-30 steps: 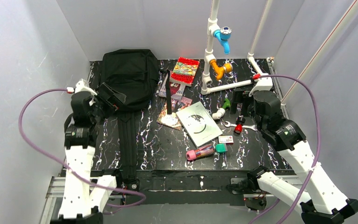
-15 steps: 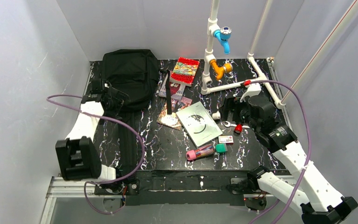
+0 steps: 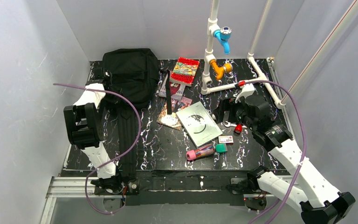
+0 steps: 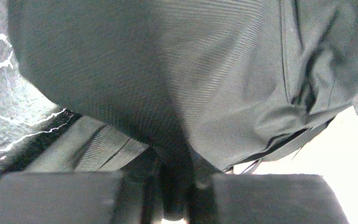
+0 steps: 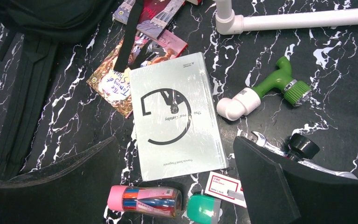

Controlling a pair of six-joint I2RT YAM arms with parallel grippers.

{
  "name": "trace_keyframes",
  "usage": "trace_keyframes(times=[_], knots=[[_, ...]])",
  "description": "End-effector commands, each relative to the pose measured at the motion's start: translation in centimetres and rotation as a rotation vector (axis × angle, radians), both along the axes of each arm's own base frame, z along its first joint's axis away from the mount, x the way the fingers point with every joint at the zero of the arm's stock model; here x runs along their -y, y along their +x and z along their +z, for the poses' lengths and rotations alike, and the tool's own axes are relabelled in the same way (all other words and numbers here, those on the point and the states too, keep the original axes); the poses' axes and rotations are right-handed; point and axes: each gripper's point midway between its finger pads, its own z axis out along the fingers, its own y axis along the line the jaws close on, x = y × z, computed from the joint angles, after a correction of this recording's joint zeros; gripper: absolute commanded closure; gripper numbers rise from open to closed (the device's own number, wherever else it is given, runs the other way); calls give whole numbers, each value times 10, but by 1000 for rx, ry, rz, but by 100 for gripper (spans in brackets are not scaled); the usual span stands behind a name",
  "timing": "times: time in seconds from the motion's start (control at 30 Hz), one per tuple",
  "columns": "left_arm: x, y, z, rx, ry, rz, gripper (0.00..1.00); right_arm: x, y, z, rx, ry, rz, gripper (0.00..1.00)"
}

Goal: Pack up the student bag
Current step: Pick up the student bag at the corner of the board, then place the student bag at the center of the board.

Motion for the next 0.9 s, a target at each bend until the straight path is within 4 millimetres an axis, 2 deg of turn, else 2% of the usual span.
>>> trace_keyframes(times=[0.0,0.1,0.17,0.27,0.33,0.37,0.43,0.6,0.67,0.73,0.83,0.87], knots=[[-11,40,87,207,77,-71,100,-10,7,15,47,34,29,0],[-19,73,172,431,141,-79,100,-15,10,13,45,36,46,0],[-13,92,235,573,115,-117,100,-20,12,10,35,35,62,0],[4,105,311,754,29,-177,100,-28,15,4,14,34,89,0],[23,100,333,844,-49,-247,100,-31,17,-1,3,35,99,0],[33,93,336,878,-89,-285,100,-33,17,-3,-2,38,102,0],[47,71,321,903,-161,-331,100,-35,19,-8,-10,46,101,0],[66,-16,213,766,-246,-323,100,-57,11,-22,-39,99,206,0],[72,-59,166,662,-248,-318,100,-69,7,-29,-48,113,260,0],[71,-103,130,551,-203,-300,100,-82,4,-35,-57,115,306,0],[65,-155,93,424,-126,-277,100,-105,2,-48,-75,90,370,0],[61,-171,88,392,-90,-263,100,-115,2,-56,-96,75,390,0]])
